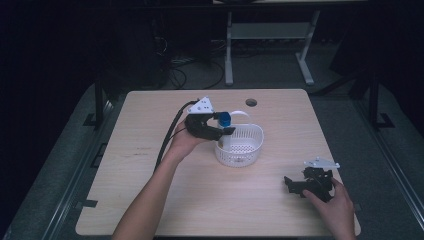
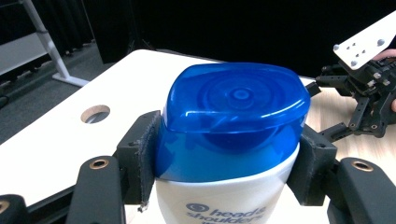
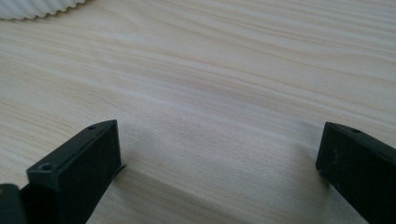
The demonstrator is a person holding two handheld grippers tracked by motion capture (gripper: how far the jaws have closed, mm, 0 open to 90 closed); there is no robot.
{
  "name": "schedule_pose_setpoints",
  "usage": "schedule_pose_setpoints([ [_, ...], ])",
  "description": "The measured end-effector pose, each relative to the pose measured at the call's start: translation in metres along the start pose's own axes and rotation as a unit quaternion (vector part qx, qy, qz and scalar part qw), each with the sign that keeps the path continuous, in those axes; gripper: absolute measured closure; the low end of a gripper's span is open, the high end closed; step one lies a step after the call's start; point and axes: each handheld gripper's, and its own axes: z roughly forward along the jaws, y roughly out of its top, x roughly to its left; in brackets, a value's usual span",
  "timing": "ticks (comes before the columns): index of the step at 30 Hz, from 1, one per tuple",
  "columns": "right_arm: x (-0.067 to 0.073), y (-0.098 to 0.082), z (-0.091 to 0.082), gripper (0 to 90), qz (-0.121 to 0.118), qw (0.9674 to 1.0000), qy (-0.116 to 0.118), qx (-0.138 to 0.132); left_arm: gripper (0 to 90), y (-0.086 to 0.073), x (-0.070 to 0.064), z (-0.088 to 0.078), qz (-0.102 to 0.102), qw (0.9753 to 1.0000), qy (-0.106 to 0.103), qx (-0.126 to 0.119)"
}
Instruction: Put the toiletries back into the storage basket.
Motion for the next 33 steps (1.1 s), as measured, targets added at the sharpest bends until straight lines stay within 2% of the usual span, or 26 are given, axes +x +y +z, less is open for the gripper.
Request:
schedule_pose_setpoints([
  [20,0.0,0.0,0.0,0.0,0.0,1.0,0.0,0.0,36.4,-0.02,0.0,0.01,-0.009,0.9997,0.003,0.024],
  [33,0.0,0.0,0.0,0.0,0.0,1.0,0.0,0.0,35.7,-0.023,-0.001,0.009,-0.007,0.9997,0.0,0.021],
])
